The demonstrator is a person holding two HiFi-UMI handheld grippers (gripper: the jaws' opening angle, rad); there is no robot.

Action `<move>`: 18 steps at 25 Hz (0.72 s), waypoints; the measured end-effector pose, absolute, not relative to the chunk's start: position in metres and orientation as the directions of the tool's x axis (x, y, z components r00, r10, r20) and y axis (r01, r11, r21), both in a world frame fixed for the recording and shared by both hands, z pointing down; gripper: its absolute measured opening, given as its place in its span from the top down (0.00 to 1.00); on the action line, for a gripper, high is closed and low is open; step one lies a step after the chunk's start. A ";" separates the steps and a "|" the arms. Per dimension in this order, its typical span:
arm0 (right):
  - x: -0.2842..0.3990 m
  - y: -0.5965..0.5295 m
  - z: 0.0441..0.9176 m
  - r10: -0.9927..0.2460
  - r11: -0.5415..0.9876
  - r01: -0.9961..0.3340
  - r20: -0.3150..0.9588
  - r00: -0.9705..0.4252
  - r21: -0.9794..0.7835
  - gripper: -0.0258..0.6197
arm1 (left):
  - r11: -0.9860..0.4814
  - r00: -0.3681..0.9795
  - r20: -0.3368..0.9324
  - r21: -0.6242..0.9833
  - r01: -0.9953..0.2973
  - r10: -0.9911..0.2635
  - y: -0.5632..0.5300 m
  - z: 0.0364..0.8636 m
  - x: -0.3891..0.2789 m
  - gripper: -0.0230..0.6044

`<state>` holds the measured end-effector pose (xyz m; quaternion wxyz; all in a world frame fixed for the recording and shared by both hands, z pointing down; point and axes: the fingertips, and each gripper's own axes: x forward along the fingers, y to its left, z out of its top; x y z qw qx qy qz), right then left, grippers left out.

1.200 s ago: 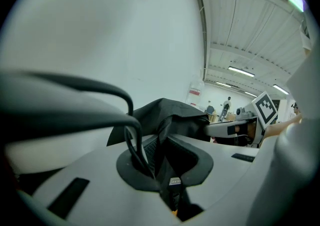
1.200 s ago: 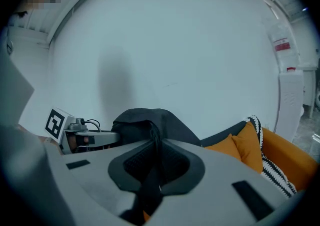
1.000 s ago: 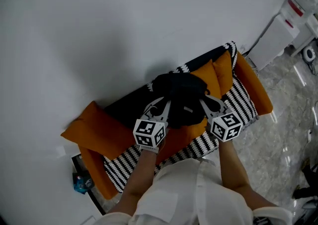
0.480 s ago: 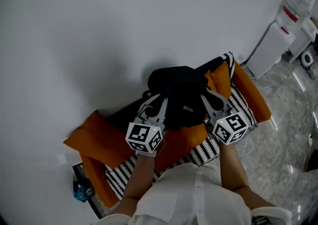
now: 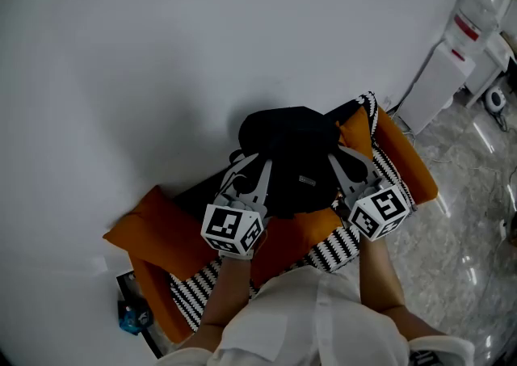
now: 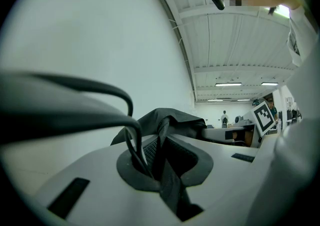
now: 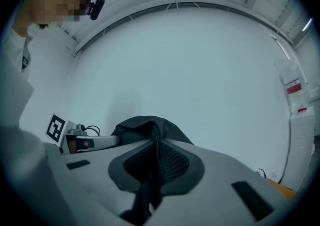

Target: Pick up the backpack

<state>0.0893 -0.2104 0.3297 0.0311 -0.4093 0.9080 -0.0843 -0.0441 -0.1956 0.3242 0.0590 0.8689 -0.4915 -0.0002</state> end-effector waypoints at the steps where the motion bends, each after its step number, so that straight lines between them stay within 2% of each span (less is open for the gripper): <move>1: 0.090 -0.210 0.329 -0.749 0.651 -0.739 0.012 -0.663 -0.175 0.90 | -0.512 0.519 0.055 0.102 -0.853 -0.853 -0.195 0.323 -0.044 0.88; 18: 0.090 -0.196 0.316 -0.745 0.661 -0.737 -0.004 -0.668 -0.141 0.90 | -0.526 0.532 0.030 0.103 -0.844 -0.846 -0.181 0.313 -0.042 0.88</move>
